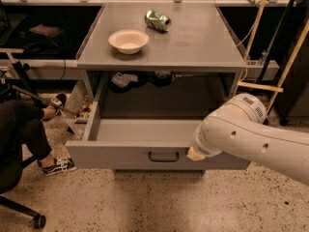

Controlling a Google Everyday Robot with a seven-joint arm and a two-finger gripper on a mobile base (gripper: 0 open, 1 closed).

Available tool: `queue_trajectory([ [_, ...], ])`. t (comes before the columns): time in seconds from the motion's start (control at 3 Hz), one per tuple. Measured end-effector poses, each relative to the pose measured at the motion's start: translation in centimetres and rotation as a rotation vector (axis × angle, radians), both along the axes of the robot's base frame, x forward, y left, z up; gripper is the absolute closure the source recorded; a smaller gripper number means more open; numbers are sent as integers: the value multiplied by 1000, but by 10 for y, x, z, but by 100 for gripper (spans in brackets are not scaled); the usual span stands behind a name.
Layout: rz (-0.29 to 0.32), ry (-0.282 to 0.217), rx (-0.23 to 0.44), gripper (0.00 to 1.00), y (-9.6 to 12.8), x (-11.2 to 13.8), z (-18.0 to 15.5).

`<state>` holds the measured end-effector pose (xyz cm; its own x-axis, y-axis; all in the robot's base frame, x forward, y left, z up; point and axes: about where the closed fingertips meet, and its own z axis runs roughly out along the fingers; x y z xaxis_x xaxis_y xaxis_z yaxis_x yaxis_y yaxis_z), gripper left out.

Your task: Open top drawer

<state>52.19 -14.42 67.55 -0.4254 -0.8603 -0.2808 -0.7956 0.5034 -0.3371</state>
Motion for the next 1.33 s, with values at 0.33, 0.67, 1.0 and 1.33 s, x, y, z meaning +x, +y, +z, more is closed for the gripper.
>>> queue_trajectory([
  [0.33, -10, 0, 3, 100, -1, -6, -1],
  [0.67, -10, 0, 3, 84, -1, -6, -1],
  [1.0, -10, 0, 3, 63, -1, -6, -1],
  [1.33, -10, 0, 3, 39, -1, -6, -1],
])
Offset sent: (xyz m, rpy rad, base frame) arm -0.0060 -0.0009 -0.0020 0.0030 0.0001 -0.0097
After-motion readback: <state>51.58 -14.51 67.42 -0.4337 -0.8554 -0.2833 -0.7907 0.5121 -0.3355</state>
